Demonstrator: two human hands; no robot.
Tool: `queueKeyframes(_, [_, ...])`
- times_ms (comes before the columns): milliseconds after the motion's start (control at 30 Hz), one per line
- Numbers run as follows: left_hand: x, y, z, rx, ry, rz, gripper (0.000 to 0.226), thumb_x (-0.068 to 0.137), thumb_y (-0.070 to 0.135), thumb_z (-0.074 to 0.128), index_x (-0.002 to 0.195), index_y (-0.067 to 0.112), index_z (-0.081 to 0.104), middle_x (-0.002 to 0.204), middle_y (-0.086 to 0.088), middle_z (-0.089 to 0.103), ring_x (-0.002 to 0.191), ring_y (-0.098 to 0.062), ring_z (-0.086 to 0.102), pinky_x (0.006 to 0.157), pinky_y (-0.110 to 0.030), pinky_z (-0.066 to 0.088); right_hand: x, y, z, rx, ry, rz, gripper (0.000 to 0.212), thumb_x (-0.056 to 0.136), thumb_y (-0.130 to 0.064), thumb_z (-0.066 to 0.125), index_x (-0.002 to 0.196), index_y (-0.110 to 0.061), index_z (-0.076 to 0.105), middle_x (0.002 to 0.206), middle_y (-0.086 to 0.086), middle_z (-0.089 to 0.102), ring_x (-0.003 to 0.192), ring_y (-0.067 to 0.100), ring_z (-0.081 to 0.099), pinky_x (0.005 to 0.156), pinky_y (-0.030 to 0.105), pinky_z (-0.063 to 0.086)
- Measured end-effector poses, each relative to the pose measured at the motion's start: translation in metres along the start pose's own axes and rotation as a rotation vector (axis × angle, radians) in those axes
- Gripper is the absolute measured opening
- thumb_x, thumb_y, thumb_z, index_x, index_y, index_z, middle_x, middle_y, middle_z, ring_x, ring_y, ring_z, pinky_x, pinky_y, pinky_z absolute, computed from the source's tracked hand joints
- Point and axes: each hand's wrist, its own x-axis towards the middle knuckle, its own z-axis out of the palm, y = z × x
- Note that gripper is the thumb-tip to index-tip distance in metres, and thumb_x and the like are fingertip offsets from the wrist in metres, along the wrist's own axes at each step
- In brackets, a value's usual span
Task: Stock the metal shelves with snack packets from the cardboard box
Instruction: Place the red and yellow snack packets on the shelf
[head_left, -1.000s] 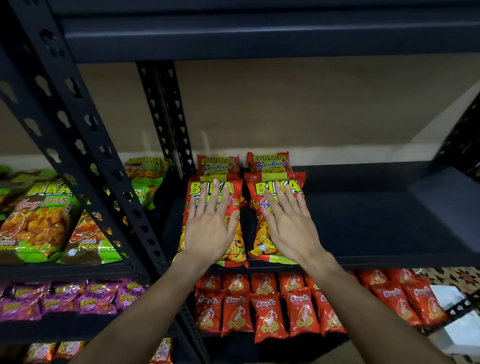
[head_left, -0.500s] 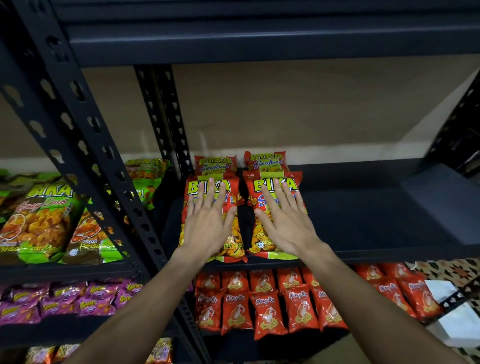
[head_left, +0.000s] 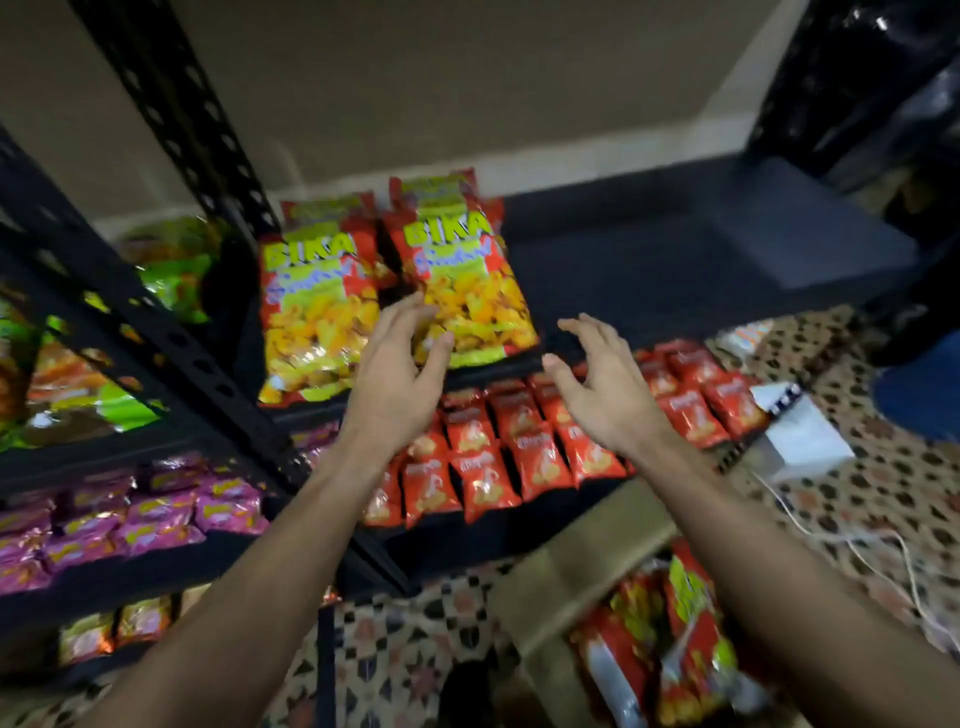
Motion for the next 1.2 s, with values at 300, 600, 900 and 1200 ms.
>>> queueKeyframes(300, [-0.139, 0.025, 0.143, -0.141, -0.713, -0.179, 0.021, 0.097, 0.021, 0.06, 0.114, 0.014, 0.068, 0.101, 0.003, 0.067, 0.09, -0.007, 0.064, 0.072, -0.006, 0.042, -0.185, 0.149, 0.001, -0.014, -0.056, 0.459, 0.049, 0.088, -0.042, 0.053, 0.126, -0.01, 0.06, 0.127, 0.016, 0.055, 0.123, 0.037, 0.049, 0.105, 0.039, 0.04])
queueKeyframes(600, [-0.246, -0.014, 0.298, 0.102, -1.257, -0.197, 0.029, 0.097, 0.022, 0.056, 0.124, 0.013, 0.064, 0.123, -0.007, 0.066, 0.115, -0.024, 0.059, 0.088, -0.024, 0.04, -0.317, 0.277, 0.069, -0.012, -0.244, 0.964, 0.042, 0.093, -0.023, 0.061, 0.132, -0.007, 0.056, 0.126, 0.025, 0.056, 0.117, 0.042, 0.053, 0.098, 0.04, 0.045])
queueKeyframes(900, [-0.307, -0.085, 0.421, 0.166, -1.346, -0.418, 0.034, 0.096, 0.023, 0.056, 0.117, -0.002, 0.063, 0.121, -0.019, 0.064, 0.115, -0.034, 0.059, 0.097, -0.036, 0.045, -0.303, 0.369, 0.135, 0.082, -0.074, 1.25, 0.067, 0.093, -0.036, 0.065, 0.147, -0.012, 0.033, 0.143, 0.02, 0.041, 0.13, 0.04, 0.046, 0.107, 0.053, 0.042])
queueKeyframes(1200, [-0.346, -0.149, 0.495, 0.276, -1.272, -0.655, 0.038, 0.092, 0.025, 0.063, 0.119, -0.001, 0.063, 0.119, -0.018, 0.065, 0.112, -0.033, 0.061, 0.086, -0.03, 0.046, -0.274, 0.443, 0.172, -0.191, -0.033, 1.197, 0.079, 0.091, -0.033, 0.069, 0.153, -0.012, 0.024, 0.156, 0.018, 0.029, 0.141, 0.038, 0.031, 0.111, 0.05, 0.036])
